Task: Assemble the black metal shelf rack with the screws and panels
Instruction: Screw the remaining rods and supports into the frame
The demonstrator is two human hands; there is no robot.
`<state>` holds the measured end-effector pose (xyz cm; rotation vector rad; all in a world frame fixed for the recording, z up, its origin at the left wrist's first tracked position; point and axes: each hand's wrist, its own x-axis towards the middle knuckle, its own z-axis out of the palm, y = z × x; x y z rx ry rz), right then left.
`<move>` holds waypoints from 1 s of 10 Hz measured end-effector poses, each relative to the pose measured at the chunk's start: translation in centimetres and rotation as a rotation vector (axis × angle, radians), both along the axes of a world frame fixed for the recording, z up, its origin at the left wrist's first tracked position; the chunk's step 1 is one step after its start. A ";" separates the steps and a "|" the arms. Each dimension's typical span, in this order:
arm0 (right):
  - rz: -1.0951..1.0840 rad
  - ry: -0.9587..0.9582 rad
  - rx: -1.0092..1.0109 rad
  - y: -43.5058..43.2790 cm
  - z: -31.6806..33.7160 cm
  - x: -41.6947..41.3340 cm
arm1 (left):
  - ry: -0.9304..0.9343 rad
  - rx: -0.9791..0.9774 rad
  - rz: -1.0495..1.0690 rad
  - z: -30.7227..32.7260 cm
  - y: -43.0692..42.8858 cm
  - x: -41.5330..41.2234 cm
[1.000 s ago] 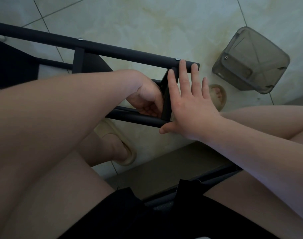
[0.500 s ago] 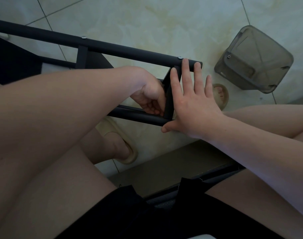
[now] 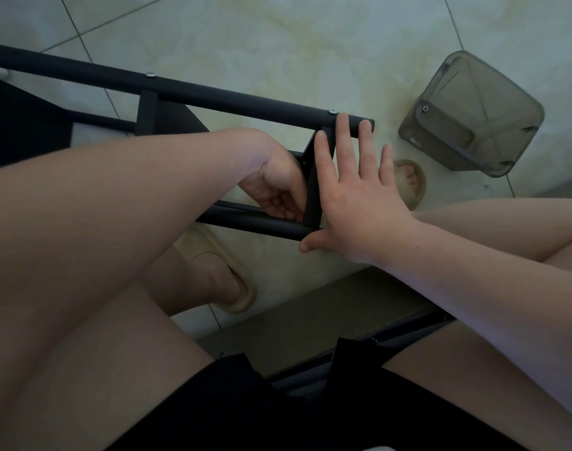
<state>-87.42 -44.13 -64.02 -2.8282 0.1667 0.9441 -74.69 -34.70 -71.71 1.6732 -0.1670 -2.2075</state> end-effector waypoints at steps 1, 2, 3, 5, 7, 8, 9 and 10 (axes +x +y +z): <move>0.000 -0.003 0.002 0.1 0.0 0.0 | 0.001 0.001 0.004 0.1 -0.2 -0.1; -0.002 0.002 0.010 0.1 0.0 0.0 | -0.005 0.003 -0.006 0.3 -0.4 -0.2; 0.001 0.010 0.005 0.0 0.0 0.0 | -0.016 -0.002 -0.003 0.6 -0.6 -0.3; -0.002 0.008 0.003 0.0 0.1 0.1 | -0.020 -0.038 0.021 0.7 -0.3 -0.5; -0.002 0.004 0.001 0.0 0.0 -0.1 | 0.005 -0.110 0.095 0.3 0.4 -0.7; 0.004 0.003 0.000 0.0 0.0 -0.1 | 0.034 -0.135 0.137 0.2 0.7 -0.8; 0.003 0.000 0.000 0.0 0.0 -0.1 | 0.057 -0.152 0.167 0.1 1.0 -0.9; 0.001 -0.002 0.004 0.0 0.0 -0.1 | 0.068 -0.159 0.177 -0.1 1.3 -0.9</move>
